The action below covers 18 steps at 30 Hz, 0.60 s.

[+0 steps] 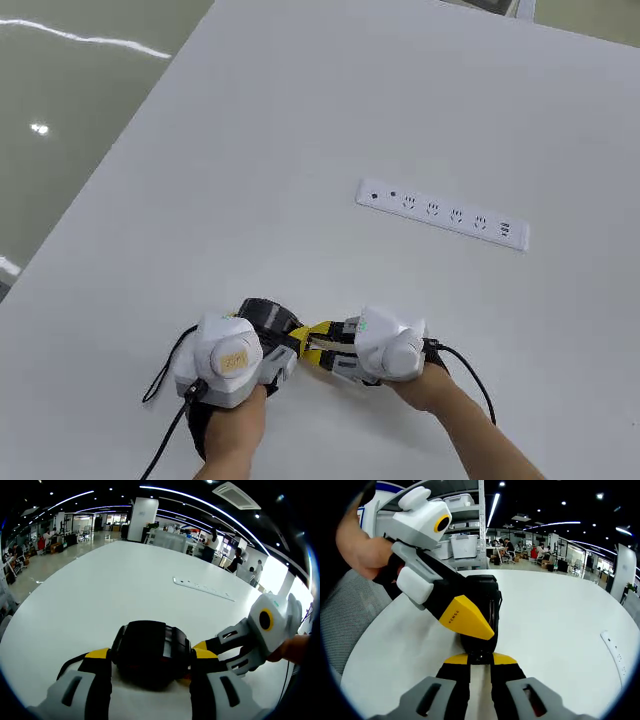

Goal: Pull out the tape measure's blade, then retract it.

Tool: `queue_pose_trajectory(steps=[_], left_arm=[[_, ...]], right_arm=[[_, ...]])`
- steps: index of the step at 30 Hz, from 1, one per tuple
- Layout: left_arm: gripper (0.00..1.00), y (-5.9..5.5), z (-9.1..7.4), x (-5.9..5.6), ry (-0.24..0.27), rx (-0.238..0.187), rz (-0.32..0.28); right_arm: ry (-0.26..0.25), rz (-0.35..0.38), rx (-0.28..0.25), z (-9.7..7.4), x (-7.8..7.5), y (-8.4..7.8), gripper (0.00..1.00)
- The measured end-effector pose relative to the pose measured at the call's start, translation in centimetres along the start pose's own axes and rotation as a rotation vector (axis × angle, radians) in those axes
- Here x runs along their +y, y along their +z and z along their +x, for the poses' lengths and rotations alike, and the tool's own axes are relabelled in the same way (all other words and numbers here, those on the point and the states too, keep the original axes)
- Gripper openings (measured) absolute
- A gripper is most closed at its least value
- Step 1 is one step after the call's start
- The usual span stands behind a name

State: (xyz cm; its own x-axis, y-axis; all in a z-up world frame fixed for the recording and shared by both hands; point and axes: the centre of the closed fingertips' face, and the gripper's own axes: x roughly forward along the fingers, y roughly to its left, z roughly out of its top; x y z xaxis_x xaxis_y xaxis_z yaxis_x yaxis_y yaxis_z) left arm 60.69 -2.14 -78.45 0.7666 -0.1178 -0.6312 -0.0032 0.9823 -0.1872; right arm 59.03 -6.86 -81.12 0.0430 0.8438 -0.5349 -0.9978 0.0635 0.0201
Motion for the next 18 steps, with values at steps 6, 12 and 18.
queue_pose_trajectory(steps=[6, 12, 18], left_arm=[[0.61, 0.07, 0.02, -0.05, -0.003, 0.002, -0.005], [0.61, 0.03, 0.00, -0.15, -0.018, 0.012, -0.007], [0.61, 0.00, -0.15, -0.22, -0.037, 0.020, 0.037]], right_arm=[[0.001, -0.010, 0.003, 0.00, -0.14, -0.07, 0.15], [-0.014, -0.015, 0.014, -0.01, -0.30, -0.07, 0.15], [-0.016, -0.005, 0.021, -0.12, -0.20, 0.08, 0.15]])
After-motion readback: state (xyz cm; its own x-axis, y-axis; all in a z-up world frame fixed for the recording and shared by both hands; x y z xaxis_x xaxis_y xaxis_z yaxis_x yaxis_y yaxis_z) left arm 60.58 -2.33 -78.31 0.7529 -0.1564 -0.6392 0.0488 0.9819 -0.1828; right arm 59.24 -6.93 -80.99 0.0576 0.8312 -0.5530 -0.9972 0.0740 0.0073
